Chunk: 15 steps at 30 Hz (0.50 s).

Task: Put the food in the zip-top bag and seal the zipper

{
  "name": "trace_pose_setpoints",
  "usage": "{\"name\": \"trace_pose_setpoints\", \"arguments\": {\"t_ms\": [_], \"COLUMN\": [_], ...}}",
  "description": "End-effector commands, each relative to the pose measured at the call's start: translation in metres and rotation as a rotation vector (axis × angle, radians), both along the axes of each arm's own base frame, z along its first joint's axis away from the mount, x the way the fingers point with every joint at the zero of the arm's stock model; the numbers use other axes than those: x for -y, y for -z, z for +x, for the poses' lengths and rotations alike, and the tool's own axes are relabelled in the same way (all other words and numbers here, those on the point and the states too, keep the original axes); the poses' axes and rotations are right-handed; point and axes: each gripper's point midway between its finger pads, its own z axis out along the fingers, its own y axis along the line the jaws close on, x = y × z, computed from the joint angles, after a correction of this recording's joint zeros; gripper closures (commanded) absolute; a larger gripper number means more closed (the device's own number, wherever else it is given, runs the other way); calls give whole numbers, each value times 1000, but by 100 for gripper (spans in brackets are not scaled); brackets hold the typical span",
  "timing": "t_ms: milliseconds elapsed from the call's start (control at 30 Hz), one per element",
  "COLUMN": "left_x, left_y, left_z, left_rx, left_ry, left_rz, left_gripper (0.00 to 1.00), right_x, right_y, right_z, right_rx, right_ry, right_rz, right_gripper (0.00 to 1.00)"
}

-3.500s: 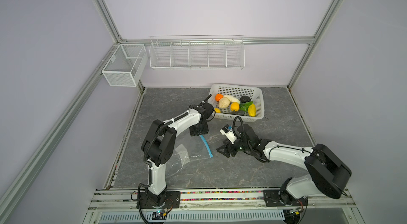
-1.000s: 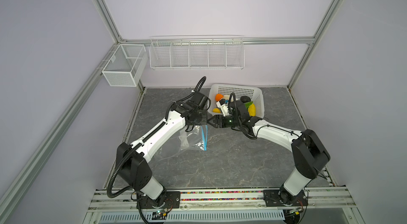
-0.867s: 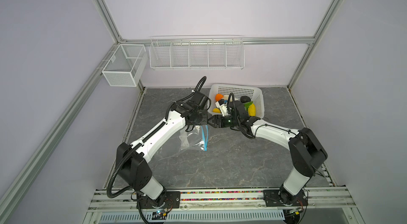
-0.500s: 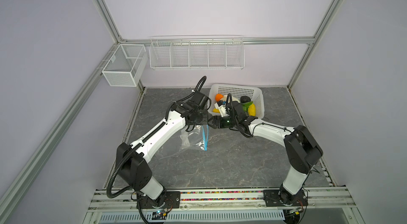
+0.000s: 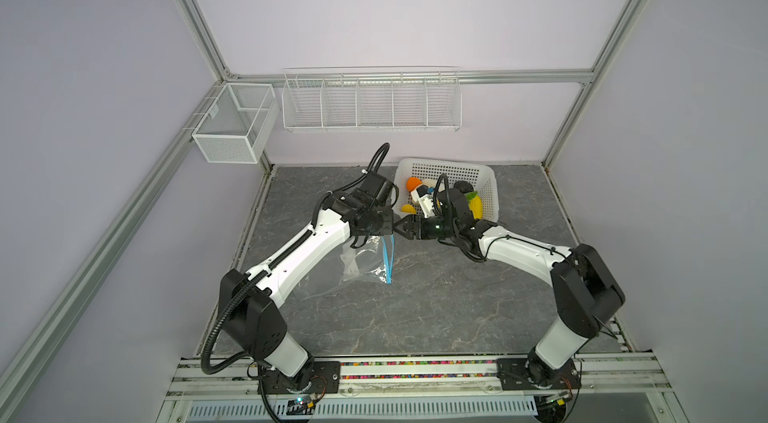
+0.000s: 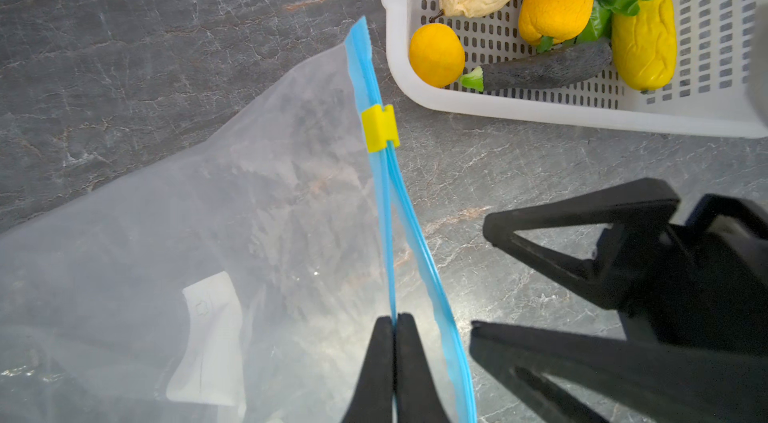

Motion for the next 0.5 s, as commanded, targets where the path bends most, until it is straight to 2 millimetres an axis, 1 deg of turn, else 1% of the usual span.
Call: {"name": "trace_pose_setpoints", "arguments": {"t_ms": [0,67,233,267,367,467], "left_x": [6,6,7,7,6,9], "left_y": [-13,-14,-19,-20,-26,-29], "left_z": [1,2,3,3,2,0], "left_rx": [23,23,29,29,37,44], "left_ry": [10,12,15,15,15,35], "left_rz": [-24,-23,-25,-25,-32,-49], "left_gripper": [100,100,100,100,100,100], "right_x": [-10,-11,-11,-11,-13,-14], "right_y": [8,17,53,58,64,63], "right_z": [-1,0,5,5,7,10], "right_rx": [-31,-33,-71,-78,-88,-87], "right_ry": [-21,-22,-23,-25,-25,-23], "right_rz": [12,-13,-85,-89,-92,-91], "right_gripper": [34,34,35,35,35,35]}}
